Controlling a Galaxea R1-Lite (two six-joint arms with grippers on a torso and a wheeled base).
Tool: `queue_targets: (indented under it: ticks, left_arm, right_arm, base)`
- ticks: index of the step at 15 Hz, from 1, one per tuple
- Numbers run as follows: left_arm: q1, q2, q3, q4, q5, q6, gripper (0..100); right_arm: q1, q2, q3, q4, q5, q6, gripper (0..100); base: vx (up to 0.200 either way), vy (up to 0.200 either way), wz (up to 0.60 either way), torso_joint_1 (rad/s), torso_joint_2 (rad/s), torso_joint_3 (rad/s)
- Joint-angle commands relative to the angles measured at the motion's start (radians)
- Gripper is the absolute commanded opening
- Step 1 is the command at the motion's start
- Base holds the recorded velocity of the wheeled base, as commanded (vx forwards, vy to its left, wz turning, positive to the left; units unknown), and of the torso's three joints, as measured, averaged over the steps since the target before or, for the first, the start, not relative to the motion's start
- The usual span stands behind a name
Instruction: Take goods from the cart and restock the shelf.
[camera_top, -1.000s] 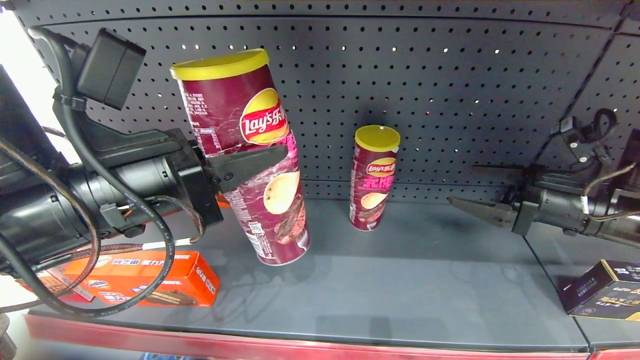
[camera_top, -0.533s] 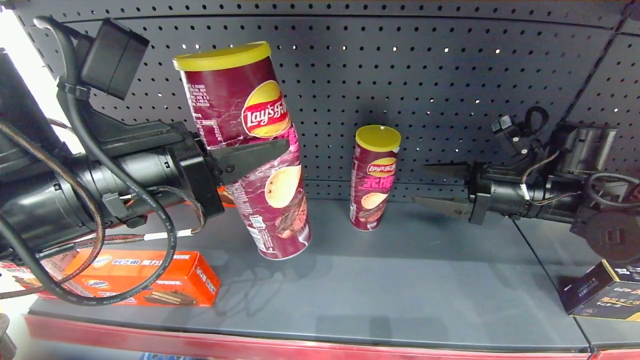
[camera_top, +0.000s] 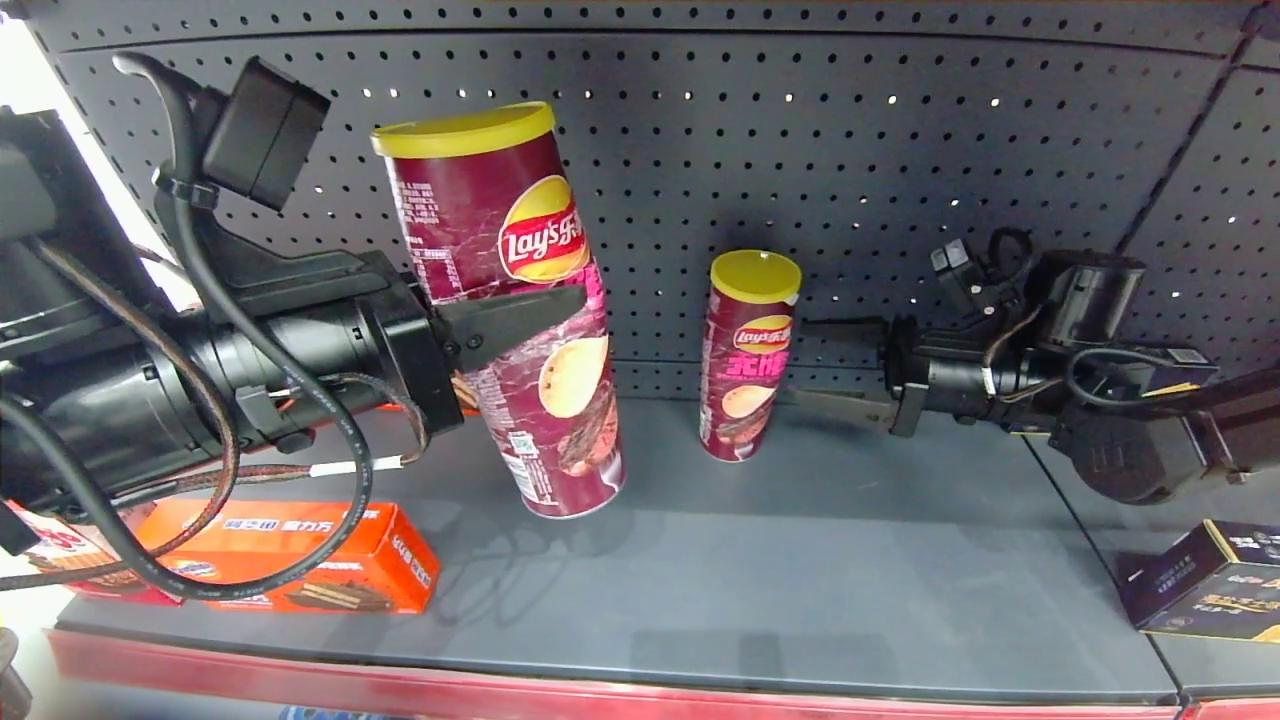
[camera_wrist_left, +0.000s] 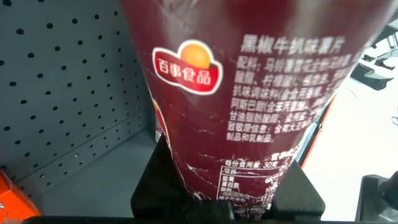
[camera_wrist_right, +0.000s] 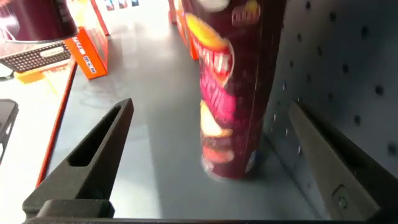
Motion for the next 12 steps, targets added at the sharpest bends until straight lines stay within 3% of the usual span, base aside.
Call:
queue_targets:
  ticks: [1, 12]
  left_arm:
    - [0.001, 0.006, -0.001, -0.001, 0.000, 0.000, 0]
    - [0.015, 0.004, 0.001, -0.002, -0.018, 0.000, 0]
  right_arm:
    - [0.001, 0.055, -0.028, -0.028, 0.003, 0.001, 100]
    - [0.055, 0.130, -0.073, -0.034, 0.003, 0.002, 100]
  base:
    - [0.000, 0.000, 0.00, 0.000, 0.00, 0.000]
    - [0.000, 0.000, 0.00, 0.000, 0.00, 0.000]
